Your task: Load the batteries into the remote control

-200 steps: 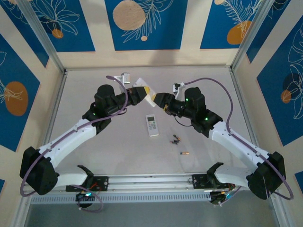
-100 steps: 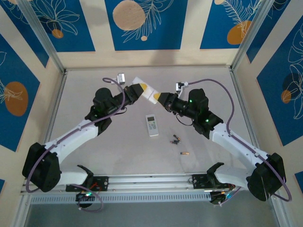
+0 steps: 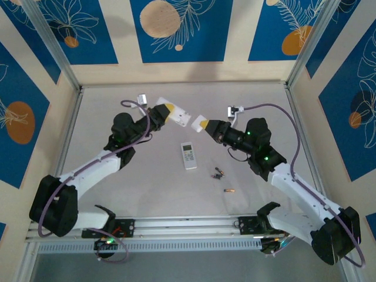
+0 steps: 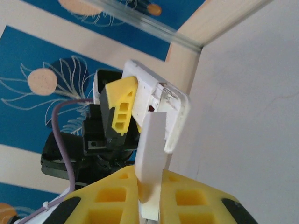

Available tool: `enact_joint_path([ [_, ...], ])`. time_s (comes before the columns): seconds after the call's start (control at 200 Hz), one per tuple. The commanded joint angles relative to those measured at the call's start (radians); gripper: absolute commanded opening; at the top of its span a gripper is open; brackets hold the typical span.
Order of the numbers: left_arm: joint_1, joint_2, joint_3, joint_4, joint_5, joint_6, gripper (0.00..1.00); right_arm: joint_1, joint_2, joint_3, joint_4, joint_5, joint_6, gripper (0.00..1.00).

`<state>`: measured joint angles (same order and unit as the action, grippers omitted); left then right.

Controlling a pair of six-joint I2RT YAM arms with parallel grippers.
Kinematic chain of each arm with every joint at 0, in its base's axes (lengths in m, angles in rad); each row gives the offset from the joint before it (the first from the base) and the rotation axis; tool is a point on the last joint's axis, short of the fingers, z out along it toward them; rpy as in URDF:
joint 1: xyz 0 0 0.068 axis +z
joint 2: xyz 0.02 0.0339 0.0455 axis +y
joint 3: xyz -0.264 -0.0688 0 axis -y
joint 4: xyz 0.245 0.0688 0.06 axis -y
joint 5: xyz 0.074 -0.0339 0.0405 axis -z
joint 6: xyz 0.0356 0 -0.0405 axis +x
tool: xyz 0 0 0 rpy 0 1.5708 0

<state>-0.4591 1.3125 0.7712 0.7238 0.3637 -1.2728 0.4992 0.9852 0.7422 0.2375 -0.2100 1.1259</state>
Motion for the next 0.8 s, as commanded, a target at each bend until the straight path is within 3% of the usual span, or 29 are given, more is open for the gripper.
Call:
enact_joint_path([
  [0.0, 0.020, -0.015, -0.007, 0.027, -0.053, 0.050, 0.00, -0.012, -0.018, -0.023, -0.018, 0.016, -0.025, 0.00],
  [0.16, 0.028, -0.028, -0.016, -0.004, -0.048, 0.086, 0.00, -0.028, -0.022, -0.036, -0.044, 0.035, -0.066, 0.00],
  [0.285, 0.033, -0.080, -0.023, -0.081, -0.046, 0.156, 0.00, -0.117, 0.051, -0.028, -0.101, -0.010, -0.128, 0.00],
  [0.475, 0.031, -0.170, -0.044, -0.206, -0.014, 0.248, 0.00, -0.165, 0.349, 0.069, -0.110, -0.079, -0.283, 0.00],
  [0.795, 0.028, -0.243, -0.077, -0.290, 0.014, 0.294, 0.00, -0.156, 0.781, 0.210, 0.045, -0.094, -0.249, 0.00],
])
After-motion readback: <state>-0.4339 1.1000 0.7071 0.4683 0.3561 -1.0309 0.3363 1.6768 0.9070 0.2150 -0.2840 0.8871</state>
